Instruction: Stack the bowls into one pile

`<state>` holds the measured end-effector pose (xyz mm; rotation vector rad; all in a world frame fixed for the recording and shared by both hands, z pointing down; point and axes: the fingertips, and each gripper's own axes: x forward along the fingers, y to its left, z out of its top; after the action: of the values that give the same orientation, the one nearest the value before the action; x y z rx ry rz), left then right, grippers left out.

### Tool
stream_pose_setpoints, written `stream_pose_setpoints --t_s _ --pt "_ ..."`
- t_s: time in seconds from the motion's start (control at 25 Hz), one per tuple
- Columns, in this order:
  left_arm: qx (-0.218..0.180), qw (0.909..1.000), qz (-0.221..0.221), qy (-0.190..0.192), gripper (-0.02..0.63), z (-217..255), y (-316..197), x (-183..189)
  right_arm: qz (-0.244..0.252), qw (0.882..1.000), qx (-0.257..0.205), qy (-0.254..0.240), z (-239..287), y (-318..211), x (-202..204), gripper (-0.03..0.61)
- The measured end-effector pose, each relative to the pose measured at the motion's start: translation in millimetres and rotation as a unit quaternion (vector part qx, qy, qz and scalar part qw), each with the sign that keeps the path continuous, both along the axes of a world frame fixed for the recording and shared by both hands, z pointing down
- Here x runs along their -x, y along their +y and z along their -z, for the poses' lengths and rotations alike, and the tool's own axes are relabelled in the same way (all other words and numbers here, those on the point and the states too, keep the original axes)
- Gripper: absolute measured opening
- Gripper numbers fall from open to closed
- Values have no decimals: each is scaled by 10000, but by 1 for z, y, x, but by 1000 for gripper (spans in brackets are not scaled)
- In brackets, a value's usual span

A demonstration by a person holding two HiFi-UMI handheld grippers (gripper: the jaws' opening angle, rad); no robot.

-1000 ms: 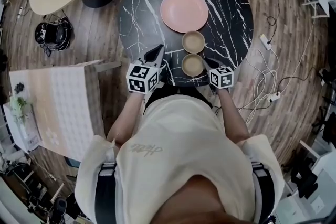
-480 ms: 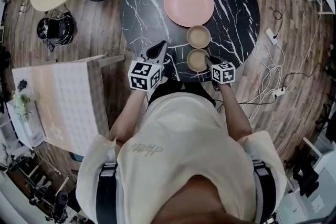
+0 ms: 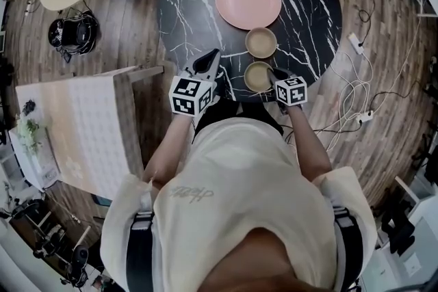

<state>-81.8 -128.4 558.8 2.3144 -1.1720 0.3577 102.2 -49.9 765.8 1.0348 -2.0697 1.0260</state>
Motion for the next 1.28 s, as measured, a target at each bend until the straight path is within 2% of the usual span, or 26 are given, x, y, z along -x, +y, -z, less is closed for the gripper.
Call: stream_pose_setpoints --t_s 0.24,0.56,0.84,1.28 --pt "23 10000 49 39 21 -3 4 -3 339 9991 -92 249 3 6 1 23" --pt "-136 9999 -13 54 21 7 6 -15 447 9980 -293 331 21 4 -20 23" --pt "-266 9996 -89 88 21 18 11 -29 283 9979 -333 474 32 10 -55 23" --pt "-398 9992 61 -13 20 36 14 -19 266 9972 -549 424 53 -8 -64 23"
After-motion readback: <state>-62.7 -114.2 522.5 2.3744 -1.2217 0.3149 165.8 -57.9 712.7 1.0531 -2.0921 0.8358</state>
